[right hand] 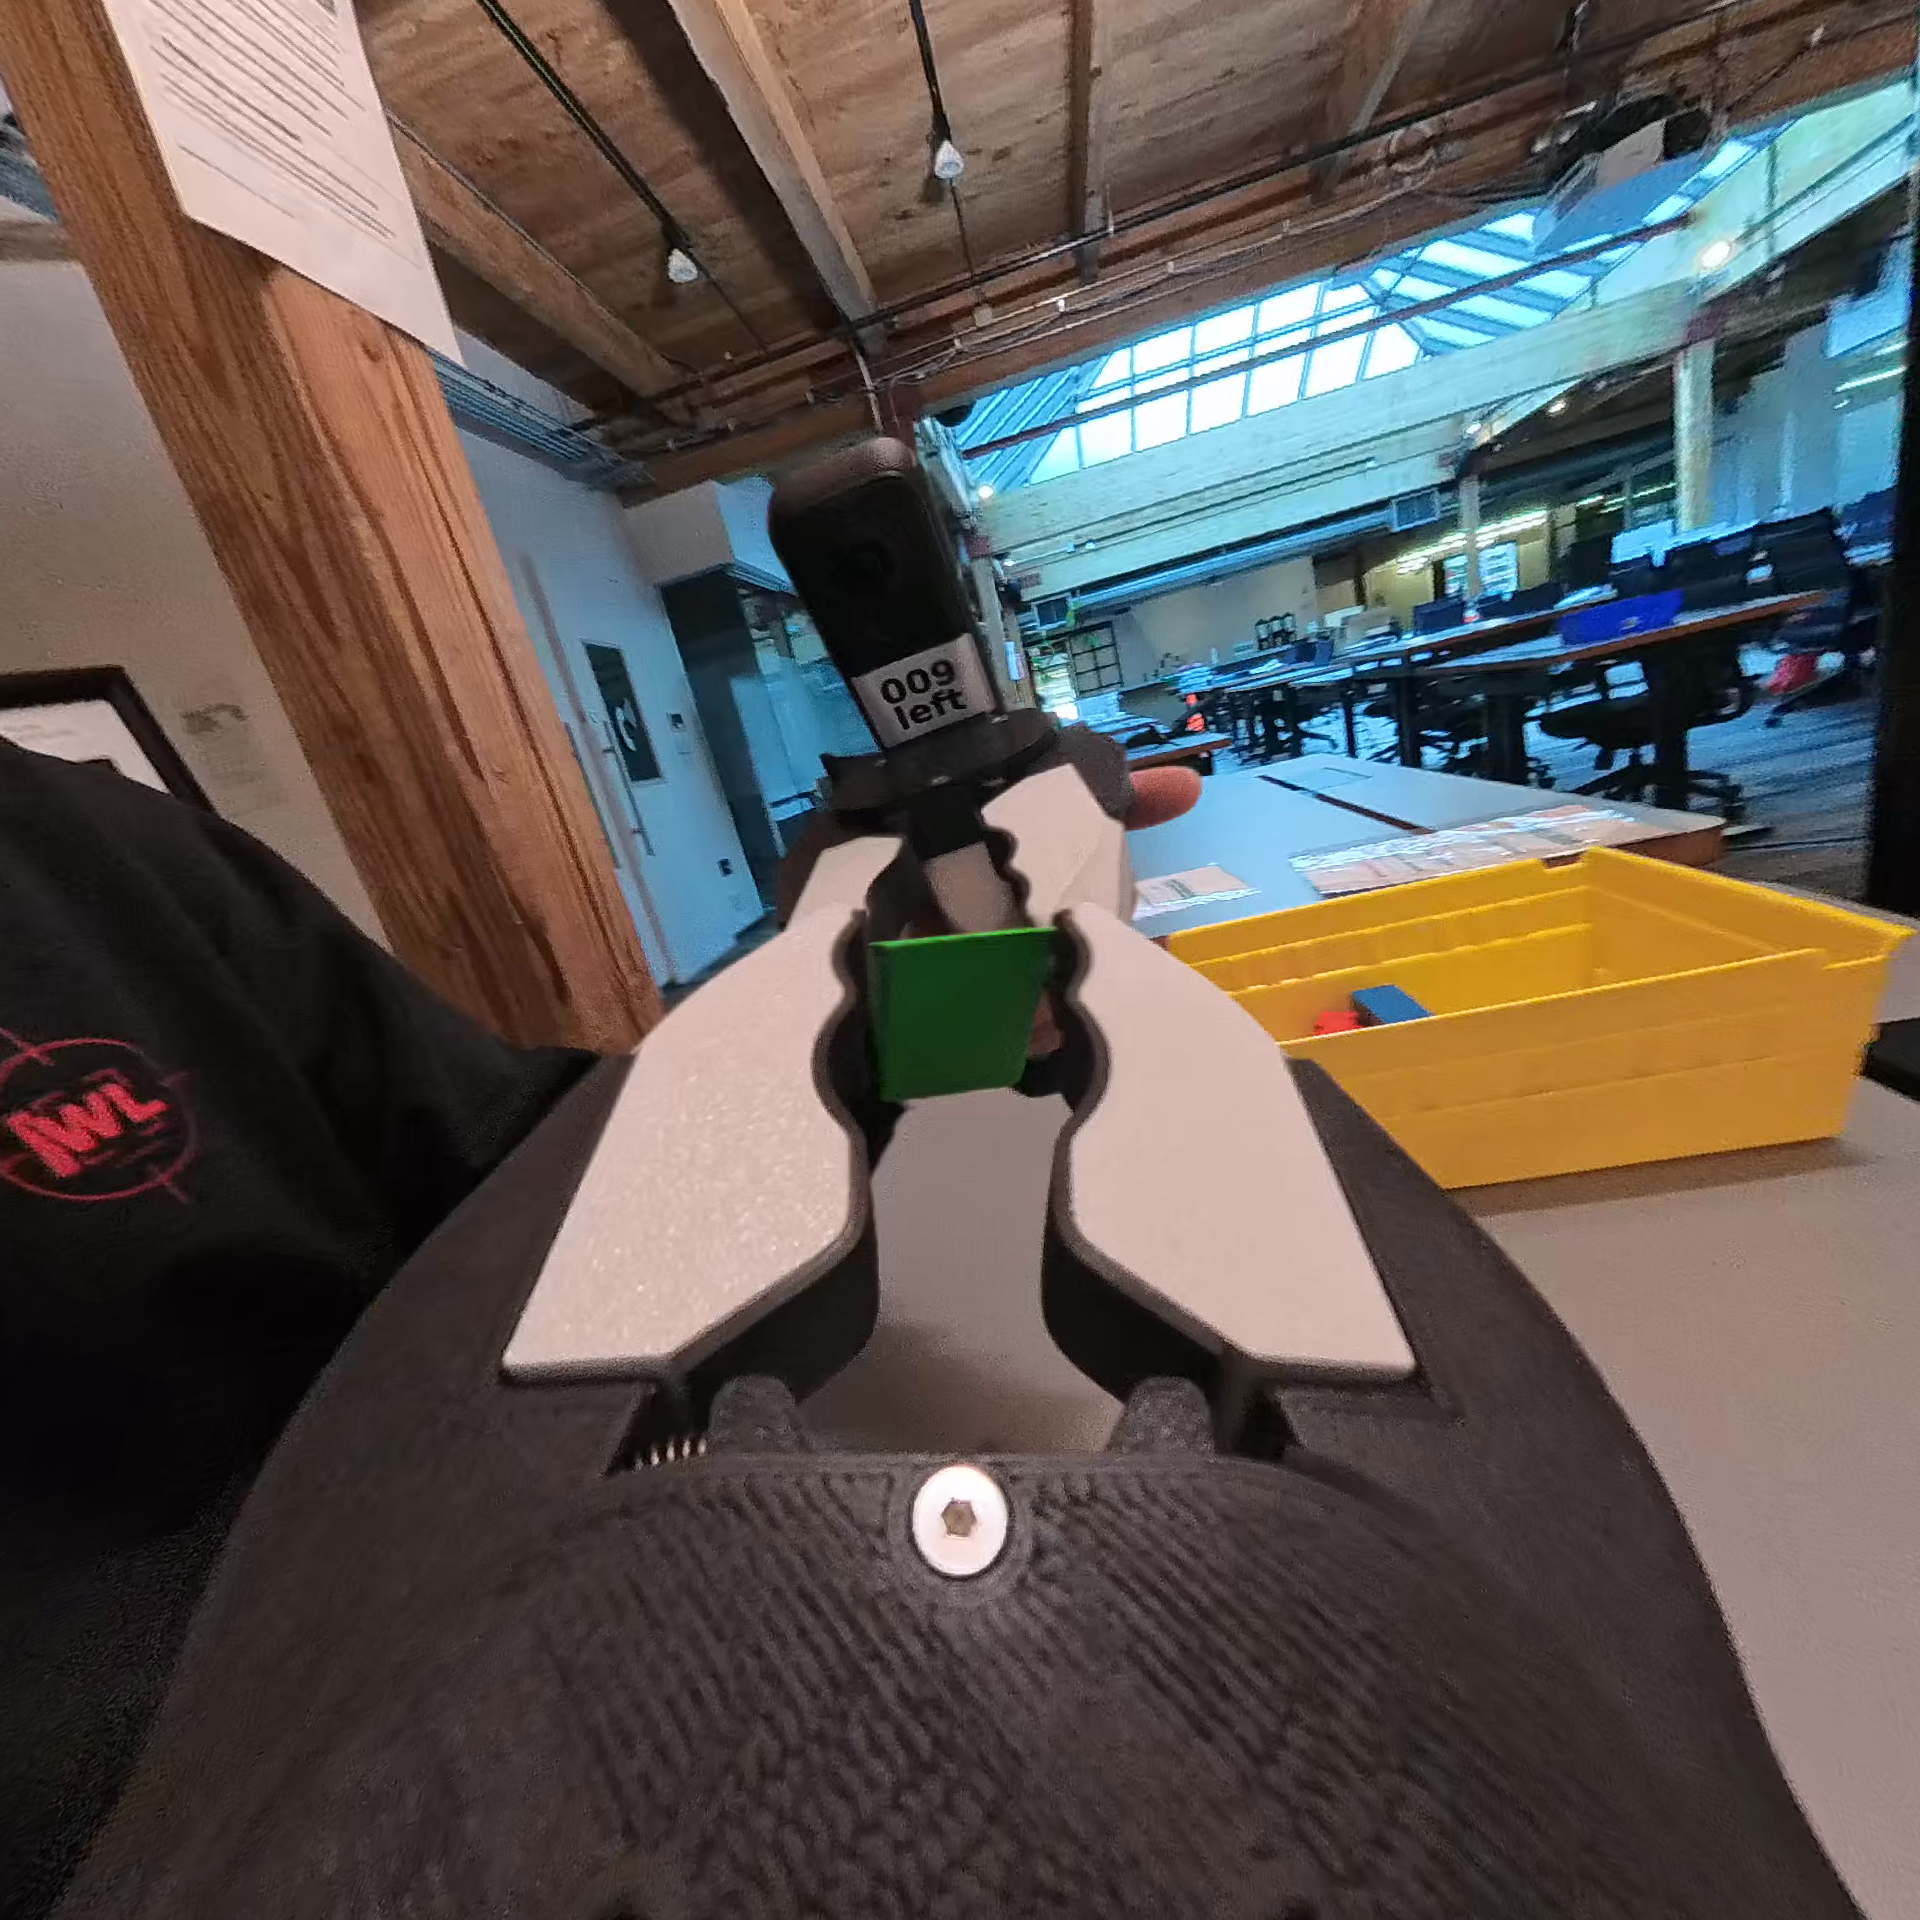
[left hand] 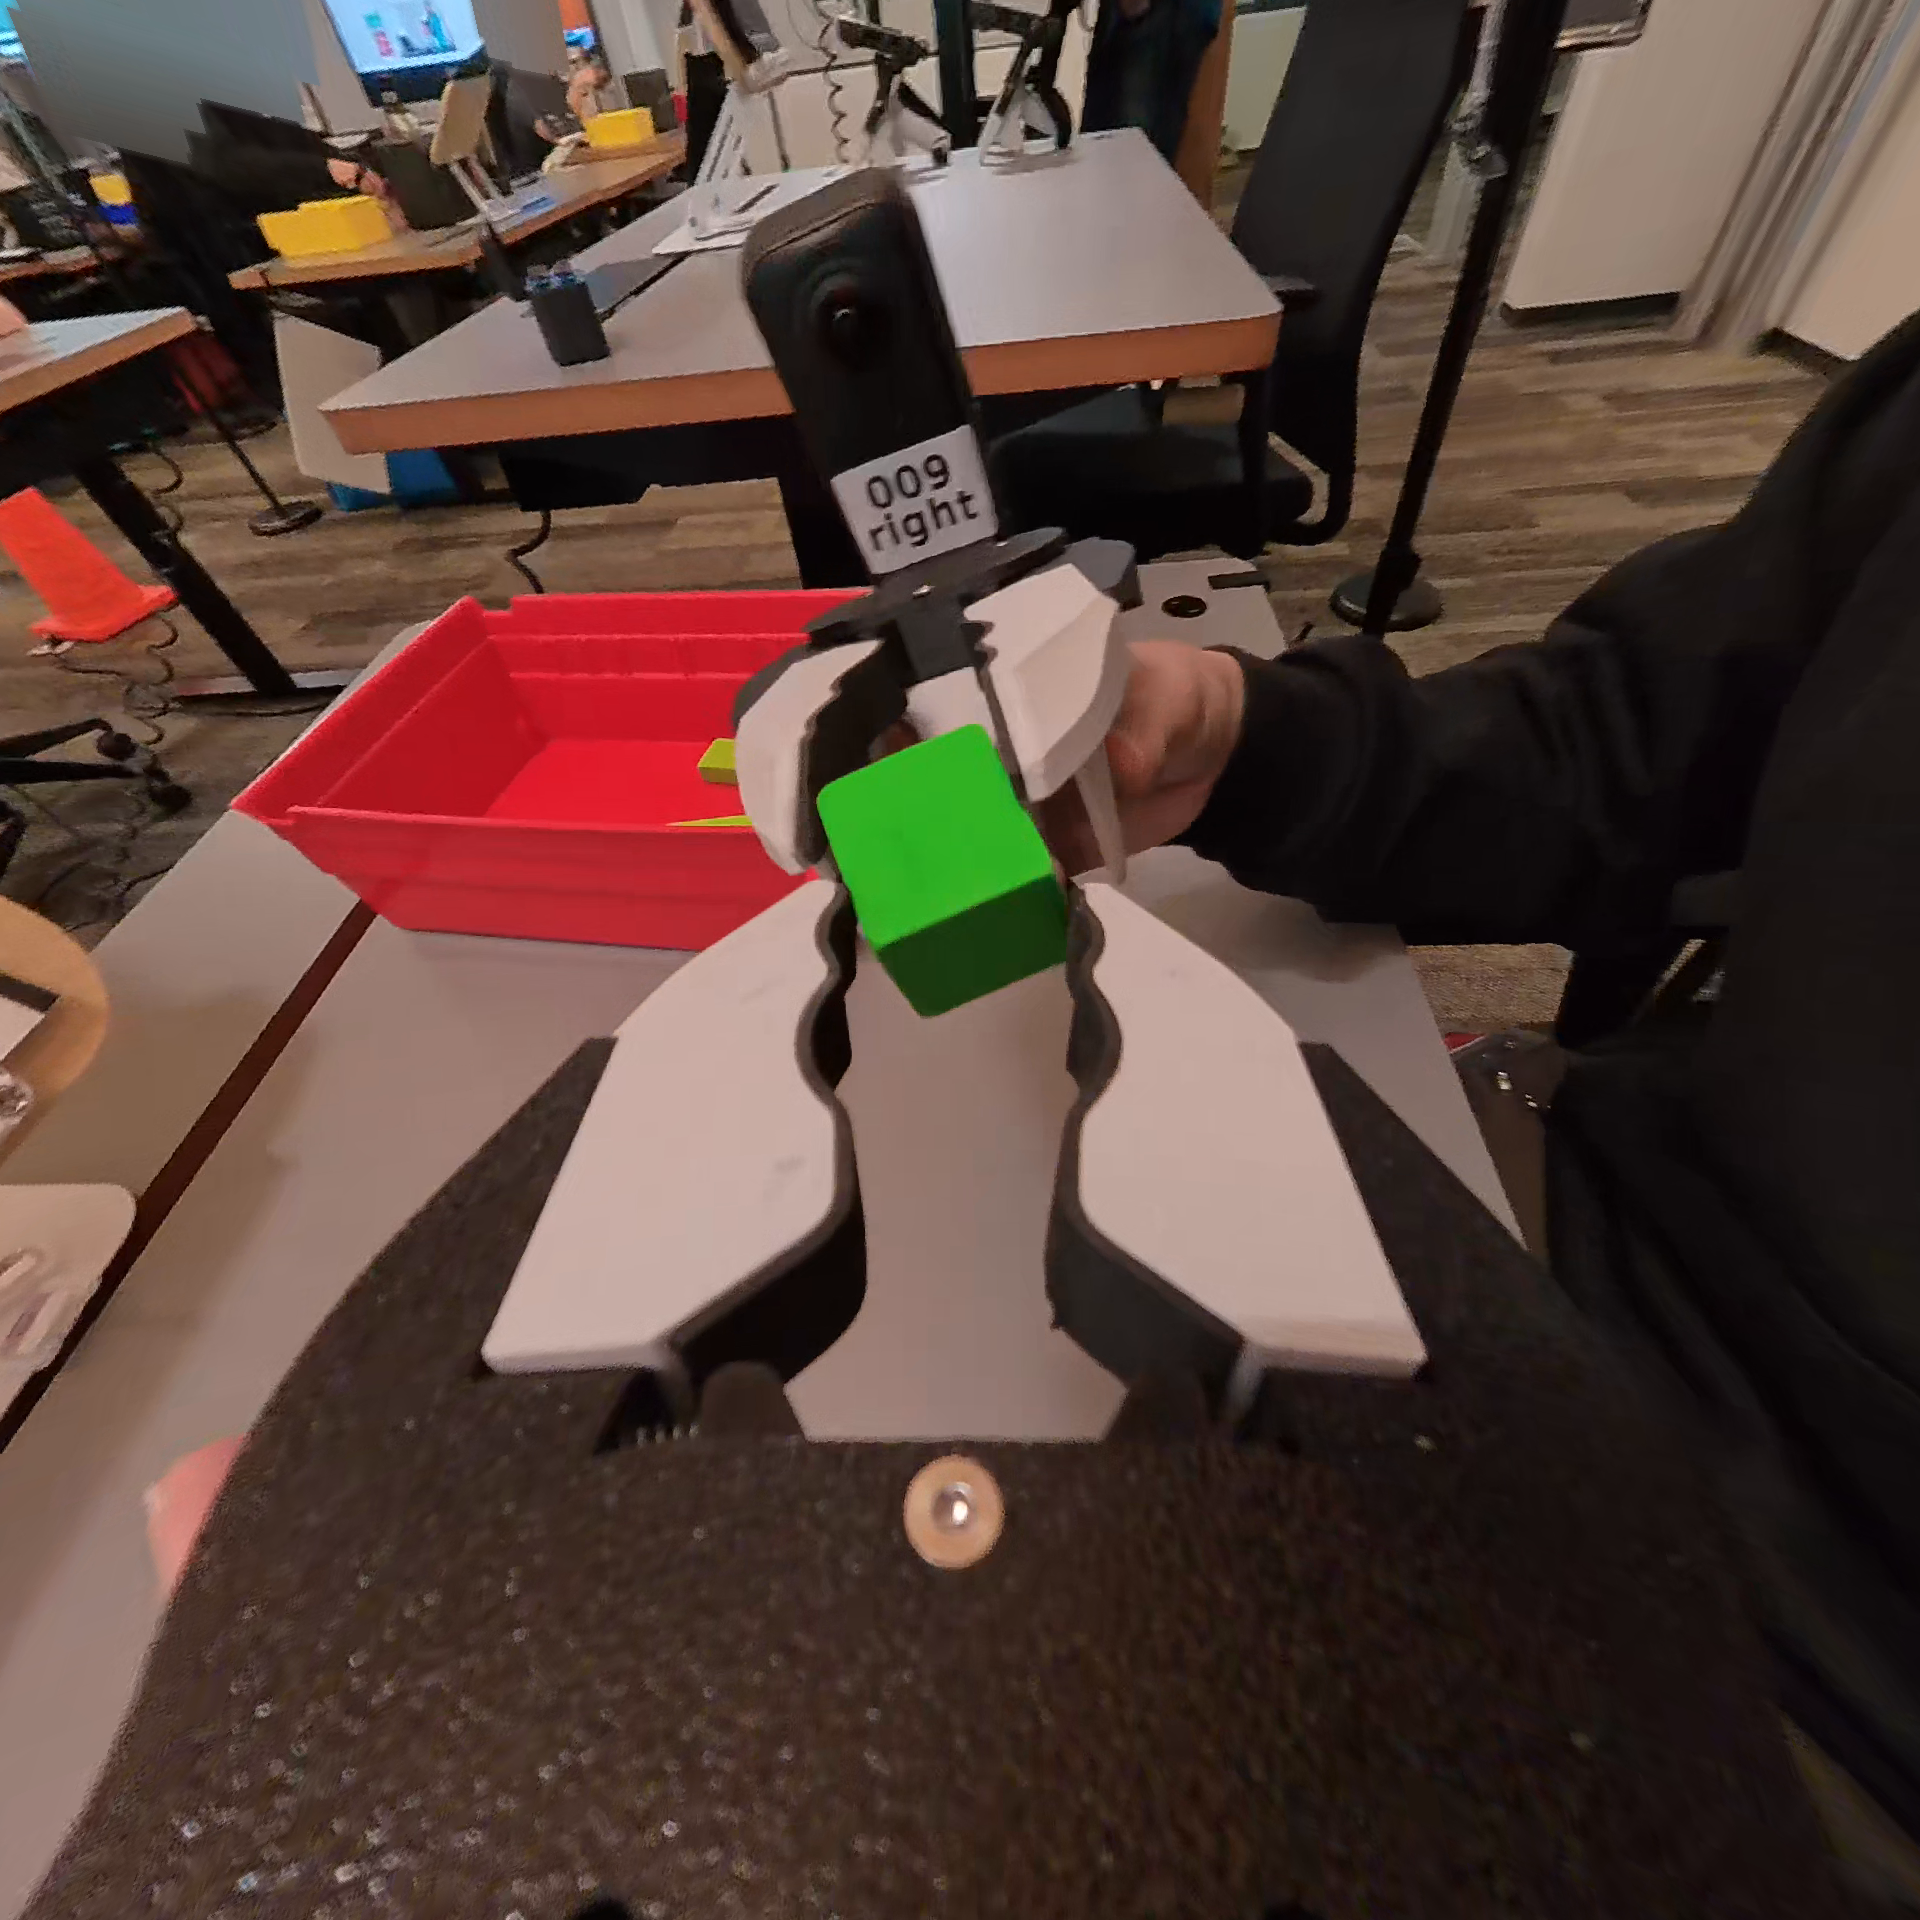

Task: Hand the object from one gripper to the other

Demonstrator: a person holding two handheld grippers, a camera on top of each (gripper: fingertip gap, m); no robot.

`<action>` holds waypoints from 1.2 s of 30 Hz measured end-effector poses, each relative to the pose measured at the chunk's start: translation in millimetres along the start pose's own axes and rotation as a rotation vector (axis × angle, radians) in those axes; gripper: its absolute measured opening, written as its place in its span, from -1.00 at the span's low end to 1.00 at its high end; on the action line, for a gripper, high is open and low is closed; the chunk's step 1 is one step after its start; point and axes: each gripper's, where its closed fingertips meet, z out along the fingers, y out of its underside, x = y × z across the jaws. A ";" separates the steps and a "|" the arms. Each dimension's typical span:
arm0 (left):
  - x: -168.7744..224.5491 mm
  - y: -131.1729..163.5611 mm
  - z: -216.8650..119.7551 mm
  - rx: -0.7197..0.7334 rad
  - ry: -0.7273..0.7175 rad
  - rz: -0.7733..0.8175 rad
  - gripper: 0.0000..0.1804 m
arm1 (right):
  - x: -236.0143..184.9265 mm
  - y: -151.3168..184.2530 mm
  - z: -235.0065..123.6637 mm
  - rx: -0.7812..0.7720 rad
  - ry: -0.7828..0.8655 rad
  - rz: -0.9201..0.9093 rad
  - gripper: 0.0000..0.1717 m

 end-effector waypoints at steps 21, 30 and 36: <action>-44.9 25.1 -20.7 0.017 -0.233 -0.230 -0.50 | 127.2 -35.0 -245.0 -0.215 1.189 -0.269 -0.62; -50.8 49.2 -25.4 -0.009 -0.254 -0.316 -0.47 | 155.2 16.5 -330.2 -0.482 1.475 -0.141 -0.61; -62.7 57.4 -53.5 -0.021 -0.337 -0.349 -0.45 | 157.1 11.9 -329.1 -0.442 1.469 -0.171 -0.39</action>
